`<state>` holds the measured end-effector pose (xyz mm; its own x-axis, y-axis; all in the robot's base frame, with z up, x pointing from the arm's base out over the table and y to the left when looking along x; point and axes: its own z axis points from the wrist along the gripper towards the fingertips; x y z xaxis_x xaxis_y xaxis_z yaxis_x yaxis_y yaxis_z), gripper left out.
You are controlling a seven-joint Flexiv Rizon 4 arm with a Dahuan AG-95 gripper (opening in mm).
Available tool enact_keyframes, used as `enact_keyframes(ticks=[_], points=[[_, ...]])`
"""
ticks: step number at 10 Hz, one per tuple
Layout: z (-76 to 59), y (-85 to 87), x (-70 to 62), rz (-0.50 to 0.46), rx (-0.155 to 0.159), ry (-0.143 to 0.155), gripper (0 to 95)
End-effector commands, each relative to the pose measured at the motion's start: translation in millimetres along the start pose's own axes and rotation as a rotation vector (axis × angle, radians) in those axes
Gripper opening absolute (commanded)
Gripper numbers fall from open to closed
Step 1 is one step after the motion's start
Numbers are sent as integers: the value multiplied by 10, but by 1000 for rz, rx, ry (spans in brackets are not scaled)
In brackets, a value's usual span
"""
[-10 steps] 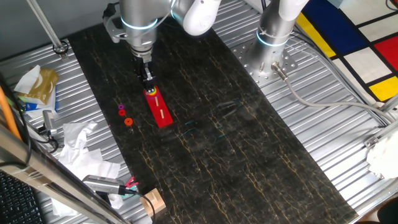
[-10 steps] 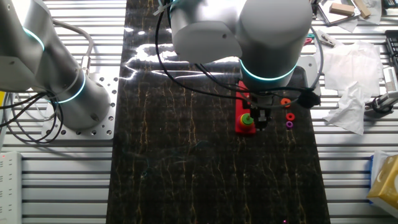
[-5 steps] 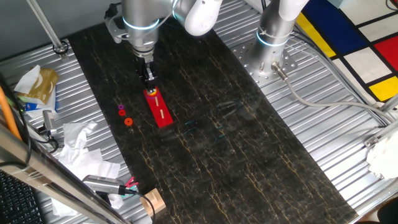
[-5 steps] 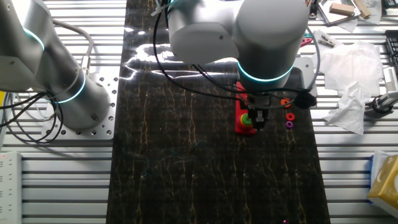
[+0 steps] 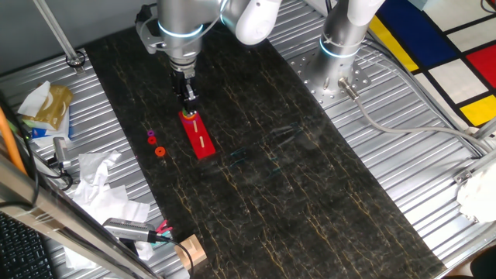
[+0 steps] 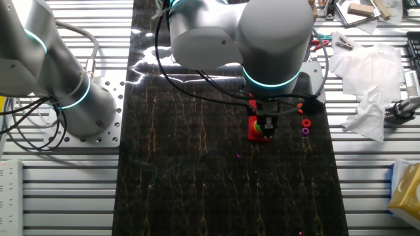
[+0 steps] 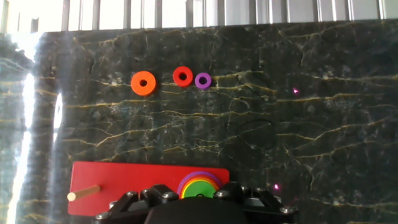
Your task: Take out one Hanoi block and throw it aside
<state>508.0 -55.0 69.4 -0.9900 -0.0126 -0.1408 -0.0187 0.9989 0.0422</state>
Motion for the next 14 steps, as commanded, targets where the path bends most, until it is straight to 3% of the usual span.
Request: enact_keyframes(ticks=[1, 13, 14], points=[[21, -5, -5, -5, 2, 1, 570], [182, 20, 64, -2, 5, -3, 570], [185, 22, 74, -1, 9, -3, 380]])
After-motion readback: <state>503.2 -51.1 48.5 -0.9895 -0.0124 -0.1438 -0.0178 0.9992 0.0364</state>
